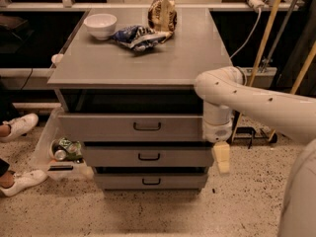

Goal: Close top drawer

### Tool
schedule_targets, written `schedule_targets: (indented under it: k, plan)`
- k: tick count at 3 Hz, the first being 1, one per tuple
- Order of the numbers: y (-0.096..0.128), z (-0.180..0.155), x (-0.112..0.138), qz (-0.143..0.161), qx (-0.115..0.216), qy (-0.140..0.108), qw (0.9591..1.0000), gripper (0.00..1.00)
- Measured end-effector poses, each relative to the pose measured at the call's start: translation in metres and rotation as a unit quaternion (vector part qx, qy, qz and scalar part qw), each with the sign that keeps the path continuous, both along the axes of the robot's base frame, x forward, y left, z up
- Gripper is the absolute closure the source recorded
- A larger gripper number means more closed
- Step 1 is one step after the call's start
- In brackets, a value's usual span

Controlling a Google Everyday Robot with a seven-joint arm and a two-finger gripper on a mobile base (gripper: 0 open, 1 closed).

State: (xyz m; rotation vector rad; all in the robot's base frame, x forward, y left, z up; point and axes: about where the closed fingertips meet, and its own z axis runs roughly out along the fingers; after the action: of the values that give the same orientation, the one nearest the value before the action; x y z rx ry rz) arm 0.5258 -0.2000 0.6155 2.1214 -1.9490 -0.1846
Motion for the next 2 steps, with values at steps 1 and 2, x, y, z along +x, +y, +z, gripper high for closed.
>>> schedule_targets:
  k: [1, 2]
  plan:
    - [0.023, 0.03, -0.009, 0.042, 0.041, -0.07, 0.9958, 0.0]
    - [0.021, 0.077, -0.018, 0.032, 0.107, -0.168, 0.9794, 0.0]
